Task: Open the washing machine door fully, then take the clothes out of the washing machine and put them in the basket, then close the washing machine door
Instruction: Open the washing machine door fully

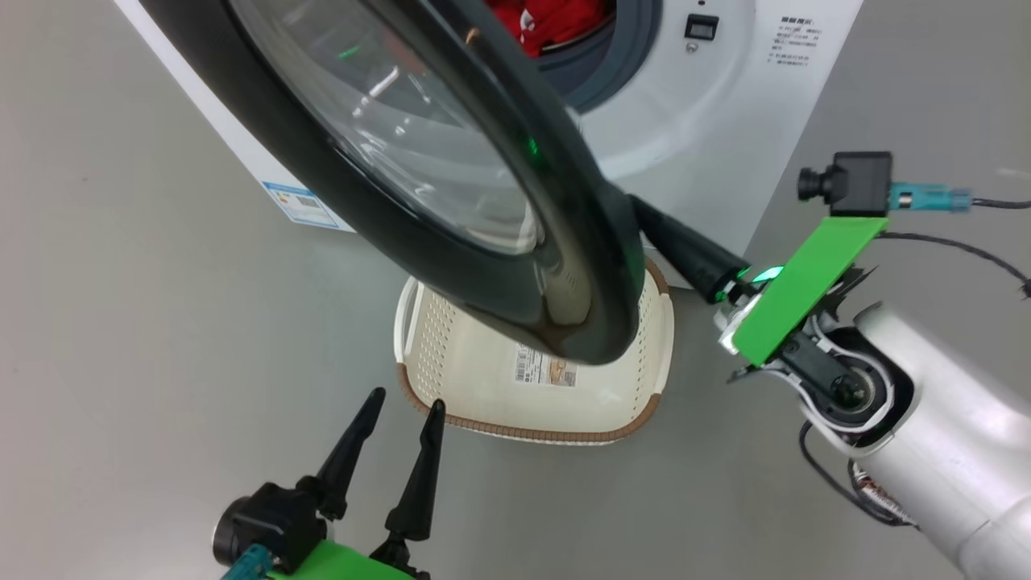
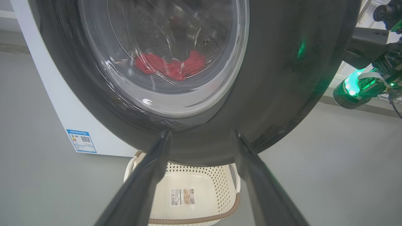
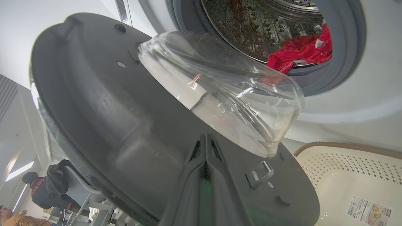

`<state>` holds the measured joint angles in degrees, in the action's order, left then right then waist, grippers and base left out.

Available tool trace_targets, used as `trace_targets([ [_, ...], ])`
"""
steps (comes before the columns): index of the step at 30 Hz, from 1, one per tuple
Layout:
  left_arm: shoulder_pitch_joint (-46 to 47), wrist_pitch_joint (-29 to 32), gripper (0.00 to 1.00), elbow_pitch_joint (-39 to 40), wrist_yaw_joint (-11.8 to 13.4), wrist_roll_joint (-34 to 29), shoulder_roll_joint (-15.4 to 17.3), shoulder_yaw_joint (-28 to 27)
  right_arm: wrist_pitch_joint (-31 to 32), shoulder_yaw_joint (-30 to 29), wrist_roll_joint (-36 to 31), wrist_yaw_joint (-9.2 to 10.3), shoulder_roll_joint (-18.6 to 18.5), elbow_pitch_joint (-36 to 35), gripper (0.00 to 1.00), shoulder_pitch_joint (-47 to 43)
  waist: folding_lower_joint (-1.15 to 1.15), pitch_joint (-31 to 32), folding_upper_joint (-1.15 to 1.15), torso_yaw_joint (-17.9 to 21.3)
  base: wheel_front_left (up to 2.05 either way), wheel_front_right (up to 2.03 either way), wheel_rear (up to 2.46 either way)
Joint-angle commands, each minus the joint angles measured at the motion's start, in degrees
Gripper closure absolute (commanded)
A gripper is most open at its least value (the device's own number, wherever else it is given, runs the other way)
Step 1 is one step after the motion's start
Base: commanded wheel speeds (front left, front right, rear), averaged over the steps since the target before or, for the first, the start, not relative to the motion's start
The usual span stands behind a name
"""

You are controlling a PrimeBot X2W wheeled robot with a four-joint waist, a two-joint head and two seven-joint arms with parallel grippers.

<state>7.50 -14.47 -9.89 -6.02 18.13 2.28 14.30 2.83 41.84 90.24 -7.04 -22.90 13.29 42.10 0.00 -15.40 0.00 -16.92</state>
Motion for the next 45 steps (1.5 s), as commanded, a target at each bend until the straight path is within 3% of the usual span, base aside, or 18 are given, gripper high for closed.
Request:
trace_targets([
  [1, -0.04, -0.52, 0.0, 1.0, 0.22, -0.51, 0.6, -2.05, 0.27, 0.74, 0.41, -0.45, 1.49, -2.19, 1.0, -1.69, 0.0, 0.86, 0.0, -0.22, 0.0, 0.0, 0.0],
  [12, -3.02, -0.52, 0.0, 0.41, 0.74, -1.48, 0.6, -2.86, 2.15, 3.72, 0.48, -0.45, 3.79, -3.86, 1.0, -5.97, 0.0, 5.37, 0.0, -3.15, 0.0, 0.0, 0.0],
  [26, -6.15, -0.52, 0.0, 0.85, 2.06, -2.98, 0.6, -4.36, 3.48, 4.97, 0.75, -0.45, 6.82, -3.78, 1.0, -9.32, 0.0, 9.48, 0.0, -11.46, 0.0, 0.0, 0.0],
  [45, -8.2, -0.52, 0.0, 4.46, 4.14, -3.02, 0.6, -8.23, 7.28, 6.21, 0.17, -0.45, 11.39, -2.33, 1.0, -7.47, 0.0, 8.54, 0.0, -13.2, 0.0, 0.0, 0.0],
])
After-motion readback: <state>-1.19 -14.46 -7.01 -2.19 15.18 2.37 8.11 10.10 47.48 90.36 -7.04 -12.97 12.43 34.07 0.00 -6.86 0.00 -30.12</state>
